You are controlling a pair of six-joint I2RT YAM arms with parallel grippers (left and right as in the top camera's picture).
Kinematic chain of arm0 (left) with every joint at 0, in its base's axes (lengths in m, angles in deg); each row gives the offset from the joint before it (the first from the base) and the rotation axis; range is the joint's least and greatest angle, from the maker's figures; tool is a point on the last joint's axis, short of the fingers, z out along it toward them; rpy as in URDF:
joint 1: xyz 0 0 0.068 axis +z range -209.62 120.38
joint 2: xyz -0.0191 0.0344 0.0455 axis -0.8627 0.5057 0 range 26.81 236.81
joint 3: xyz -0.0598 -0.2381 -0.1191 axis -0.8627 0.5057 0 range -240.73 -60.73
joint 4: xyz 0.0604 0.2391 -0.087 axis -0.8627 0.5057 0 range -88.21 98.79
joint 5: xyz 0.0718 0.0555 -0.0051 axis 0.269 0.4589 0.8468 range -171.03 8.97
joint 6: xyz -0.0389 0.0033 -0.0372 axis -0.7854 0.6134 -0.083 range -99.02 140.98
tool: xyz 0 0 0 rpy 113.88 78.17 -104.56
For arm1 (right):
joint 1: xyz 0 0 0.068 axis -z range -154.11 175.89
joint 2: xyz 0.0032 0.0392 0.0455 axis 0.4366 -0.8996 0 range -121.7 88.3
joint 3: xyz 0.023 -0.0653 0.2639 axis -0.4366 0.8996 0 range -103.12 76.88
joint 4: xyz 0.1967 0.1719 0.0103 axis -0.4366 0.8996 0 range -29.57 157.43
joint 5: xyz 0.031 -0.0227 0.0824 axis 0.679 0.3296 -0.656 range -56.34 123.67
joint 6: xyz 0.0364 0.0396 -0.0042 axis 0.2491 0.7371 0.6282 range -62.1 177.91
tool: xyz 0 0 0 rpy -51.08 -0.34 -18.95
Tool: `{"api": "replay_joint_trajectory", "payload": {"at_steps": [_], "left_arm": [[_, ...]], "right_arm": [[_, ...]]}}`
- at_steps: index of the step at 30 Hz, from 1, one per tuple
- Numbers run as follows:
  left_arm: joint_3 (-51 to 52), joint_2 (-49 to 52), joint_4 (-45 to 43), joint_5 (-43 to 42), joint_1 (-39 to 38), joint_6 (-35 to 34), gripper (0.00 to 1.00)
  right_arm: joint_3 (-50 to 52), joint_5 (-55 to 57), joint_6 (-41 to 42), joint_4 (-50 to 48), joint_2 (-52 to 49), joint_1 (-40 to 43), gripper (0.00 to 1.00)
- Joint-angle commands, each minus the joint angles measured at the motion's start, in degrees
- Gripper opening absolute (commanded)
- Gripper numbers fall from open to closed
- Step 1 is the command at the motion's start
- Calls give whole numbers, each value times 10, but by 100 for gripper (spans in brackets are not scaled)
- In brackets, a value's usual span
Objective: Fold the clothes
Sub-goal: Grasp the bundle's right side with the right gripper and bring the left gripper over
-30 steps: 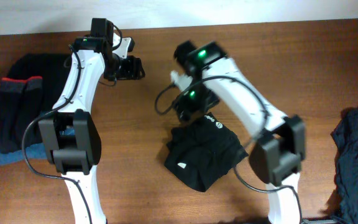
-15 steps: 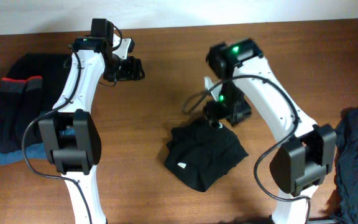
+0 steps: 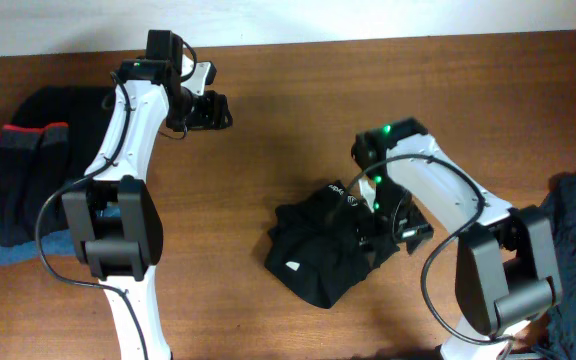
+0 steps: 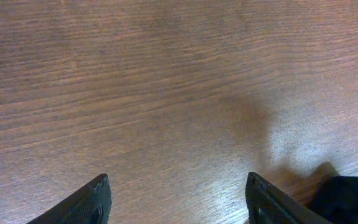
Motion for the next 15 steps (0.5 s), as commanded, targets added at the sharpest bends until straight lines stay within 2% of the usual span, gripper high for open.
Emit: {"api": "replay_joint_trajectory", "payload": {"at_steps": [1, 5, 7, 15], "left_arm": [[-10, 6, 1, 0, 2, 13, 68], [-10, 6, 2, 0, 2, 13, 69], [-10, 6, 6, 0, 2, 13, 68], [-10, 6, 16, 0, 2, 13, 69]], "right_arm": [[68, 3, 6, -59, 2, 3, 81], [112, 3, 6, -138, 2, 3, 81], [130, 4, 6, -207, 2, 3, 81], [134, 9, -2, -413, 2, 3, 84]]}}
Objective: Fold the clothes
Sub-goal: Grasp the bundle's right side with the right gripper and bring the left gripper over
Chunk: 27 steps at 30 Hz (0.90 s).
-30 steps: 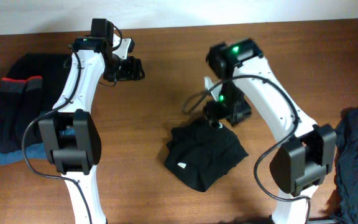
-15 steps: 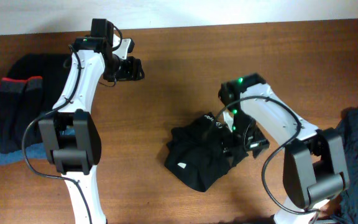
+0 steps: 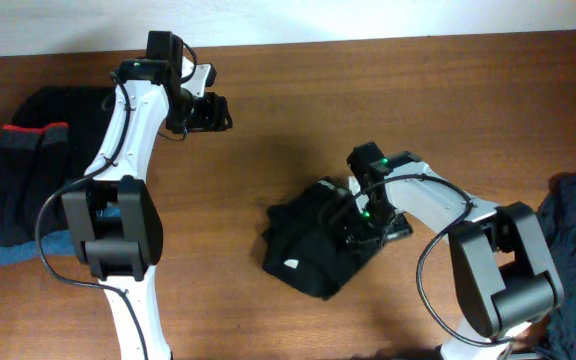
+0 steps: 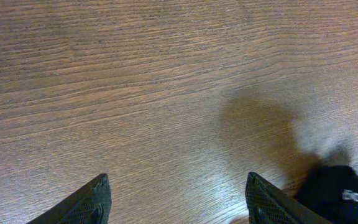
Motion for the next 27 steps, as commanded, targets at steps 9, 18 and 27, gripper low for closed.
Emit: {"api": "replay_joint_trajectory", "payload": {"at_steps": [9, 18, 27], "left_arm": [[-10, 6, 4, 0, 2, 13, 73], [-10, 6, 62, -32, 1, 13, 80], [10, 6, 92, -216, -10, 68, 82]], "right_arm": [[1, 83, -114, -229, -3, 3, 86], [0, 83, -138, -369, -3, 3, 85], [0, 83, -137, -360, -3, 3, 85]]}}
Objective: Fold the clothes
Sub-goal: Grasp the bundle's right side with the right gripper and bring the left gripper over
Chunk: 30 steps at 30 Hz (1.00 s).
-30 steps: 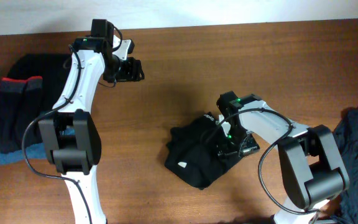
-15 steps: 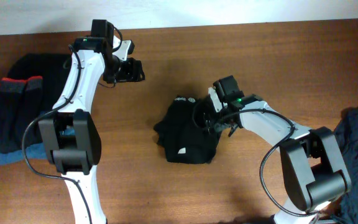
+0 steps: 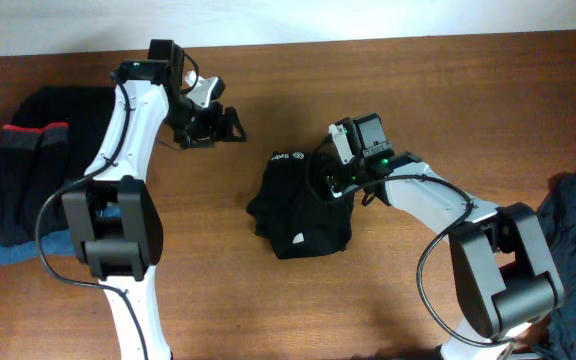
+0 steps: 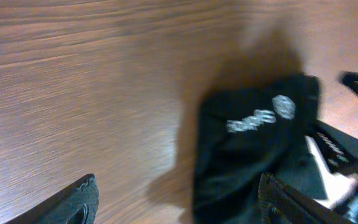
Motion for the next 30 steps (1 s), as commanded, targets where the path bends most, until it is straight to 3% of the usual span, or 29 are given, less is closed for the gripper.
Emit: {"api": "replay_joint_trajectory", "payload": {"at_steps": [1, 15, 25, 30], "left_arm": [[19, 6, 0, -99, -10, 43, 83], [190, 8, -80, -161, -40, 57, 83], [207, 19, -98, -193, -126, 16, 83], [207, 19, -99, -193, -125, 11, 83]], "right_arm": [[-1, 11, -4, 7, -5, 3, 85], [-1, 11, -4, 12, -5, 3, 85], [-1, 11, -4, 26, -5, 3, 85], [-1, 11, -4, 30, -5, 3, 85]]}}
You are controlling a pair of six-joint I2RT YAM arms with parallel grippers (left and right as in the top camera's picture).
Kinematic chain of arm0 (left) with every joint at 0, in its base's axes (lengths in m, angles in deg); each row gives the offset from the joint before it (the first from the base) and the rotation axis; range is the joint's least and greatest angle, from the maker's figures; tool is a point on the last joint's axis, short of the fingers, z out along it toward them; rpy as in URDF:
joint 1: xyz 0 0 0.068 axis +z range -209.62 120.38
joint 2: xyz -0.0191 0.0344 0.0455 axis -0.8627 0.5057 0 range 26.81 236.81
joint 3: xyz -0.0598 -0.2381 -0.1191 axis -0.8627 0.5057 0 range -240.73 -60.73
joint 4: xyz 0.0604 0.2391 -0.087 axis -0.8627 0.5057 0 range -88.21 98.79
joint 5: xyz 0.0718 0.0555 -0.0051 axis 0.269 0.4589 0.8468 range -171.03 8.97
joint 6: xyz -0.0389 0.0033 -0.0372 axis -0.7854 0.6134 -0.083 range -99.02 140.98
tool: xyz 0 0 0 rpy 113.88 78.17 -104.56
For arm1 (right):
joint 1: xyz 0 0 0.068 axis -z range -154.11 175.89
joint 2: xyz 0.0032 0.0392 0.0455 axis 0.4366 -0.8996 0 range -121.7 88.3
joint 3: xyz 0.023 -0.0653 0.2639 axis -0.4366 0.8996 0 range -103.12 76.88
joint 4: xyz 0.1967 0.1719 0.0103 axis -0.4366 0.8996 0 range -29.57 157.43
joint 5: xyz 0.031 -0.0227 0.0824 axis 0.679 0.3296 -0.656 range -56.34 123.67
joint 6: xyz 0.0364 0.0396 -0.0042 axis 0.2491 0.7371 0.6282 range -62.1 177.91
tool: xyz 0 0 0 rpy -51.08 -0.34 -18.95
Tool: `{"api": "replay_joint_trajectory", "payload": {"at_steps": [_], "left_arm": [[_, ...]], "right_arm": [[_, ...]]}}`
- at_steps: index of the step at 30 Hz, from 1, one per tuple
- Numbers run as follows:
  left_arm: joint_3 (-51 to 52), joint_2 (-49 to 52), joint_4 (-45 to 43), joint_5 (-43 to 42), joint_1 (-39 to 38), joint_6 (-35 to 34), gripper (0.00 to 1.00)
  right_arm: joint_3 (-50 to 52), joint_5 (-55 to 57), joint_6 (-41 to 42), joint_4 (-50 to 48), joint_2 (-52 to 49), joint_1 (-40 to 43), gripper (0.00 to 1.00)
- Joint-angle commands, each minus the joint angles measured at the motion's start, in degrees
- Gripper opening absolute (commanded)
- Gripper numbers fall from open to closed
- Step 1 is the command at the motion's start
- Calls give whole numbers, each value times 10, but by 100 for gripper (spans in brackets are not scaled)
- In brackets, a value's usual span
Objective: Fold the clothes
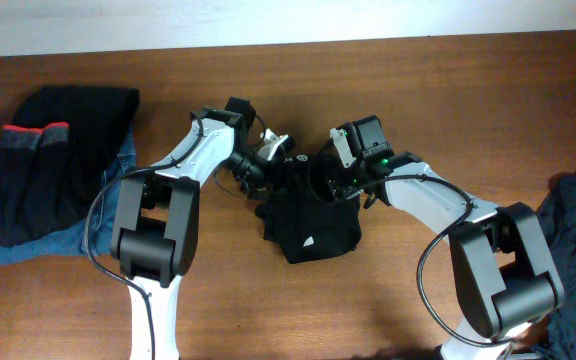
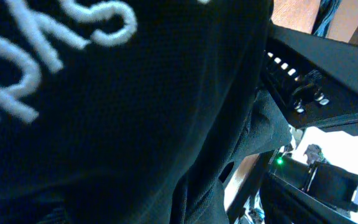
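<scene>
A crumpled black garment (image 1: 308, 220) with white lettering lies at the middle of the table. My left gripper (image 1: 273, 150) is pushed against its upper left edge. In the left wrist view the black cloth (image 2: 135, 112) and its white letters (image 2: 55, 37) fill the frame. Only one left finger (image 2: 319, 199) shows, far off to the side, so the jaws stand open with cloth between them. My right gripper (image 1: 330, 182) sits in the garment's upper right part, its tips buried in the fabric and shut on it.
A stack of folded clothes (image 1: 38, 170) lies at the left edge: black pieces, one with red bands, on blue denim. A dark blue heap (image 1: 573, 250) sits at the right edge. Bare wood lies in front of the garment.
My left gripper has moved right from open table to the garment's upper left edge, and cloth now fills its view. The right gripper and the garment have barely moved.
The left gripper first hung open at the back left while the right gripper was at the garment near the table's front right. Later the garment lay further left and back with the right gripper on it. Now the left gripper meets it too.
</scene>
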Motion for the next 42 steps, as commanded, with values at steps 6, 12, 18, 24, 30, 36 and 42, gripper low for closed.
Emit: {"api": "replay_joint_trajectory", "payload": {"at_steps": [6, 12, 18, 24, 30, 36, 42], "left_arm": [[4, 14, -1, 6, 25, -32, 83], [4, 14, 29, 12, 62, -75, 87], [5, 14, 57, 42, 47, -105, 94], [28, 19, 47, 98, 28, -165, 98], [39, 73, 27, -15, 16, -172, 96], [37, 82, 21, -46, 22, -159, 27], [32, 82, 14, -46, 23, -159, 1]], "right_arm": [[-1, 7, -4, 0, -5, 3, 85], [-1, 7, -4, 0, -5, 3, 85], [-1, 7, -4, 0, -5, 3, 85], [-1, 7, -4, 2, -5, 3, 85], [-1, 7, -4, 3, -5, 3, 85], [-1, 7, -4, 7, -5, 3, 85], [-1, 7, -4, 7, -5, 3, 85]]}}
